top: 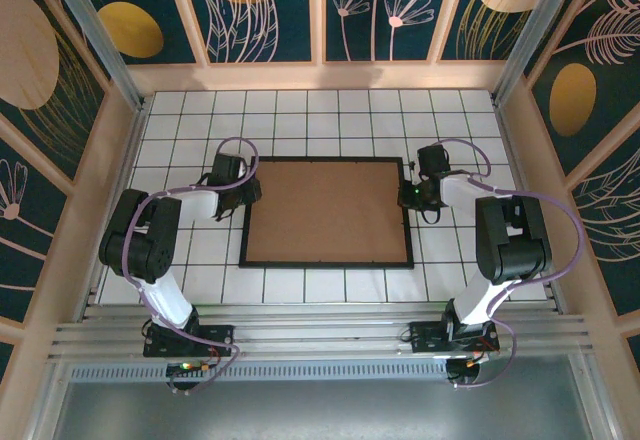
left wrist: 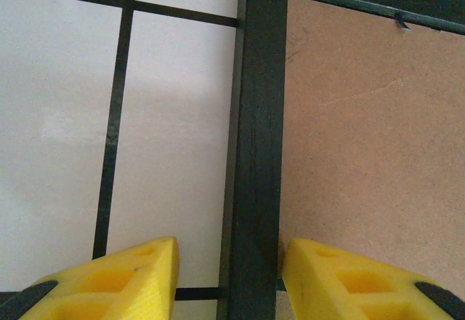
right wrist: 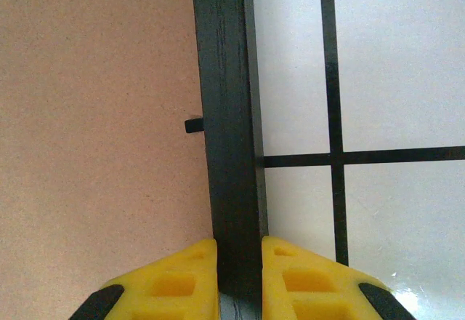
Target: Put the photo into the frame
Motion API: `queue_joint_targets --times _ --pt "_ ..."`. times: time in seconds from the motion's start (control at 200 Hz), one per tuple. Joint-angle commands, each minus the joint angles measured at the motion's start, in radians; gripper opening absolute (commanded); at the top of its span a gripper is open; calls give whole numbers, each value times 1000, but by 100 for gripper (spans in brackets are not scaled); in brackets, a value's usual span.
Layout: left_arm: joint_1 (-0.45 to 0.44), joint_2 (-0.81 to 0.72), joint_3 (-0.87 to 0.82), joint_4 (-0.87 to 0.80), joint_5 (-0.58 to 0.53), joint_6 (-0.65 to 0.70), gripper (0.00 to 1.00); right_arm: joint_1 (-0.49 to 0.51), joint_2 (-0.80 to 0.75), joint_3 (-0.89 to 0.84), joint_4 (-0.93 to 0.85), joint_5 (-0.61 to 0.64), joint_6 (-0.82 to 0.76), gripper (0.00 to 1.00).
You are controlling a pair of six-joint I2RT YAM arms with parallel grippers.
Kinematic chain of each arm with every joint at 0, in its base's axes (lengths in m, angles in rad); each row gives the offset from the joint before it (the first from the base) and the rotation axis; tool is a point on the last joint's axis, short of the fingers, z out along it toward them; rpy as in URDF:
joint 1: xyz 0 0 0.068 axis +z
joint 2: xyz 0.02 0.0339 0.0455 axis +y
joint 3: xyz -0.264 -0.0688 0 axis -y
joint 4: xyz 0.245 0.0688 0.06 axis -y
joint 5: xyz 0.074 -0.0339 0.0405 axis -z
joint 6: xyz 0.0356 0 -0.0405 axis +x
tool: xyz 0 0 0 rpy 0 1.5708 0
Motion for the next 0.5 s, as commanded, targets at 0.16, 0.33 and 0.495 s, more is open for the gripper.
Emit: queue_joint_targets --times 0.16,0.33,0.495 --pt "-59 -13 -4 -132 -3 13 51 23 9 11 -7 -4 -1 18" --pt "-33 -144 -34 -107 -30 -29 54 23 7 14 -9 0 -3 18" --pt "14 -242 -97 -95 30 -72 53 23 4 13 -9 0 -6 18"
